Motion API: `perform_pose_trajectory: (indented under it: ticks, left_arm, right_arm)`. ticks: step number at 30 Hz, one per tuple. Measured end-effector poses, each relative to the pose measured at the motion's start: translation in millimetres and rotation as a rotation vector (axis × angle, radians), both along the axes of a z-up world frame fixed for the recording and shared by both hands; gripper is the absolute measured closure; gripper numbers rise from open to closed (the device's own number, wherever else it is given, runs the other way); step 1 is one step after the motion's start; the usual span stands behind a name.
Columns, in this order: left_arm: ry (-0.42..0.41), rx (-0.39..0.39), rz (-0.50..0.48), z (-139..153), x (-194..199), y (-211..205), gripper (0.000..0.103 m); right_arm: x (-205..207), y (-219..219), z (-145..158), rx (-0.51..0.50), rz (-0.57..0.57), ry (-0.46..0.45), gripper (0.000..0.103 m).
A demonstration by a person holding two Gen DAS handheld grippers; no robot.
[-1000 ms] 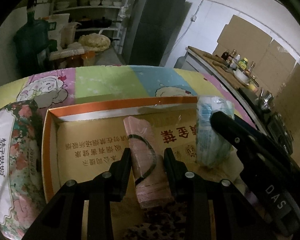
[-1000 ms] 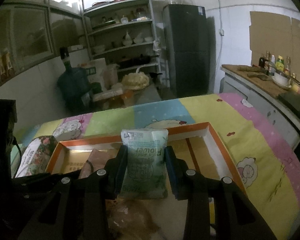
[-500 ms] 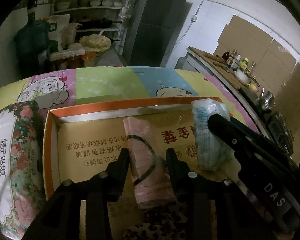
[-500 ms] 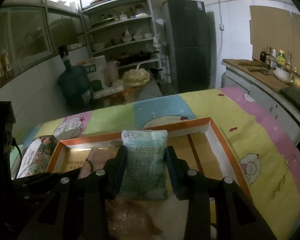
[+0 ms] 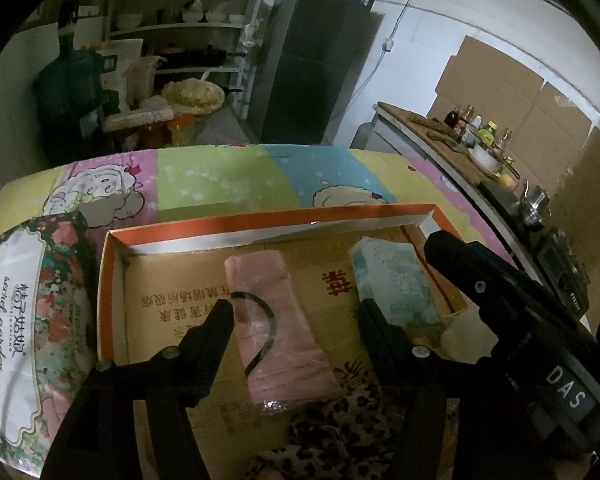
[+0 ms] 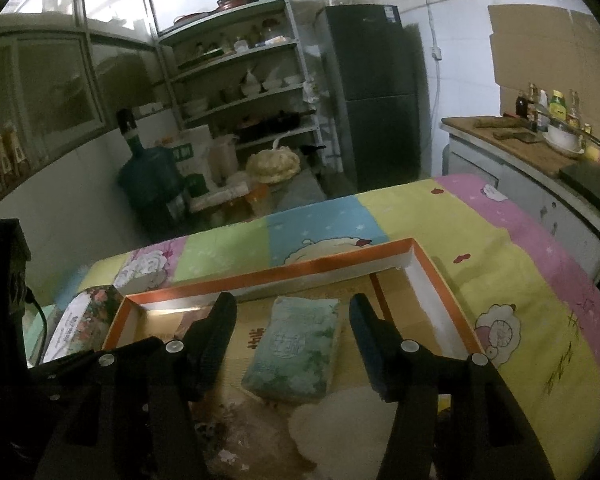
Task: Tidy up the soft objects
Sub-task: 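Open the left gripper to drop the pink towel while the right gripper releases the tissue pack into the tray, then move both open grippers back toward the pile of soft items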
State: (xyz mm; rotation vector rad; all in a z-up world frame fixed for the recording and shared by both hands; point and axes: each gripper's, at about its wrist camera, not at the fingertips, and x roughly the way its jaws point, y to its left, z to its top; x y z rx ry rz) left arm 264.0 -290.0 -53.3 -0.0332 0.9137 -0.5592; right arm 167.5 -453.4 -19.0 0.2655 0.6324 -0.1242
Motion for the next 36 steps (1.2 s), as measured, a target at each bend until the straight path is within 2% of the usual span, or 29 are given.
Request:
perform_pose_trajectory:
  ticks: [13,21,28,36]
  left_arm:
    - [-0.077,-0.033,-0.011,22.3,-14.7,6.8,0.024]
    - [-0.125,-0.047,-0.024,38.7,-26.4,9.8,0.022]
    - [-0.164,-0.072,0.002,56.9,-38.3,27.2,0.022]
    - [-0.216,-0.079,0.030,74.1,-55.5,51.7,0.022]
  right_arm:
    - [-17.1,1.7,17.0,0.012,-0.019,-0.065,0.043]
    - [-31.7,7.9,30.8,0.003,-0.028,-0.098,0.042]
    - [-49.0,14.9,48.5,-0.001,-0.033,-0.147,0.042]
    - [-69.8,36.3,63.2,-0.013,-0.017,-0.192,0.036]
